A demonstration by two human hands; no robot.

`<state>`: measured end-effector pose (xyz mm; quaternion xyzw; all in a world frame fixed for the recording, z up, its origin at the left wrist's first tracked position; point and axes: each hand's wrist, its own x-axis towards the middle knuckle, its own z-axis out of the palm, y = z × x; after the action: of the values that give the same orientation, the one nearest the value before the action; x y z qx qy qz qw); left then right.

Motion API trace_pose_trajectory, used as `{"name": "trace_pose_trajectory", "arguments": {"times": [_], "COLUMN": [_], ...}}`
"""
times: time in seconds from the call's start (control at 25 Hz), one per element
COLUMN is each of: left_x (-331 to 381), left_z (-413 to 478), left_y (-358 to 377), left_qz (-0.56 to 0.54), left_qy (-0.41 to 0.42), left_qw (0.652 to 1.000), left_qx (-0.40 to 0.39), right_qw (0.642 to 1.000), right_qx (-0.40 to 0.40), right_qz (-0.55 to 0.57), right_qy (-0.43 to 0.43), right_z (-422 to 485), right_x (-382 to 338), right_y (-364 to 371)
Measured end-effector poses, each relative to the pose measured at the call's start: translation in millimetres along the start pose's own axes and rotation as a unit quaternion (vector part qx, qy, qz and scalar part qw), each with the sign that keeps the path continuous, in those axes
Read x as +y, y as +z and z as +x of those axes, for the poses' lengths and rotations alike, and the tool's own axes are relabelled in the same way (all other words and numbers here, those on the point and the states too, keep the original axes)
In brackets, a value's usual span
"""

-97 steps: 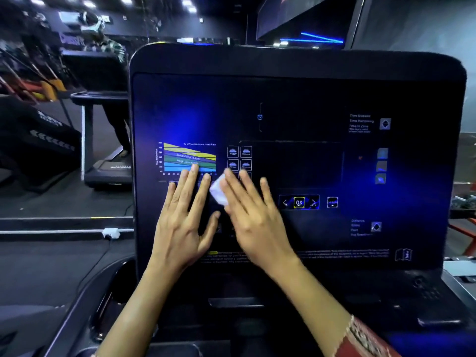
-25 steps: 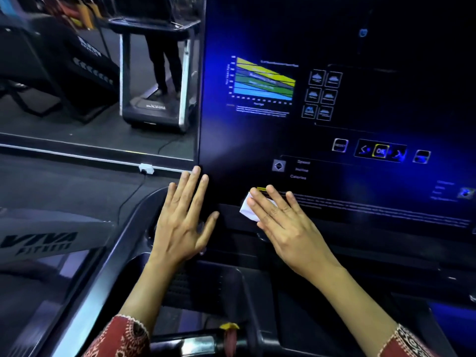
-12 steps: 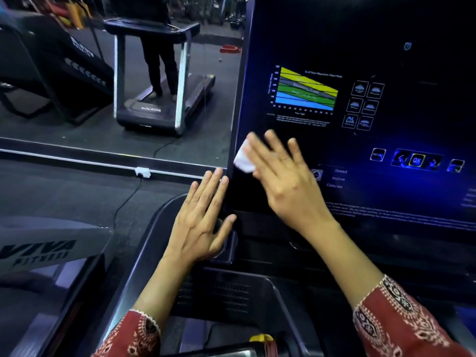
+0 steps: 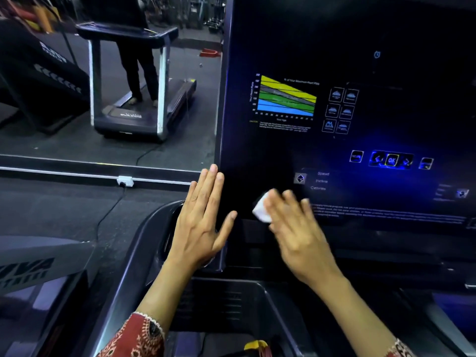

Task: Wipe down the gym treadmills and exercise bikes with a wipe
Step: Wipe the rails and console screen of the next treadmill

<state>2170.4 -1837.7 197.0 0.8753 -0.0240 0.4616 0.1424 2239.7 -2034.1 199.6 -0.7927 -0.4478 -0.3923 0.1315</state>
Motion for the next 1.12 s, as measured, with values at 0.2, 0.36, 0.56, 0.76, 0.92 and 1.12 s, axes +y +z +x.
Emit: {"name": "trace_pose_trajectory", "arguments": {"times": [0.2, 0.36, 0.56, 0.76, 0.92, 1.12], "left_x": [2.0, 3.3, 3.3, 6.3, 12.3, 23.5], "left_z": [19.3, 27.5, 37.7, 49.1, 63.5, 84.6], "left_y": [1.6, 0.2, -2.3, -3.7, -2.6, -0.9], "left_qz": [0.019, 0.025, 0.039, 0.044, 0.058, 0.075], "left_qy": [0.0, 0.002, 0.003, 0.003, -0.002, 0.041], "left_qw": [1.0, 0.999, 0.999, 0.998, 0.997, 0.996], "left_qx": [0.023, 0.02, 0.026, 0.036, 0.049, 0.035], "right_qw": [0.997, 0.995, 0.995, 0.99, 0.99, 0.996], "right_qx": [0.065, 0.086, 0.081, 0.065, 0.115, 0.078], "right_qz": [-0.027, 0.019, -0.043, -0.065, 0.023, -0.025], "right_qy": [0.028, 0.038, -0.038, -0.11, 0.074, -0.035], "right_z": [74.0, 86.7, 134.5, 143.5, 147.1, 101.6], "right_x": [33.6, 16.9, 26.0, 24.0, 44.4, 72.9], "right_y": [-11.9, -4.8, -11.2, -10.2, -21.4, -28.0]}}
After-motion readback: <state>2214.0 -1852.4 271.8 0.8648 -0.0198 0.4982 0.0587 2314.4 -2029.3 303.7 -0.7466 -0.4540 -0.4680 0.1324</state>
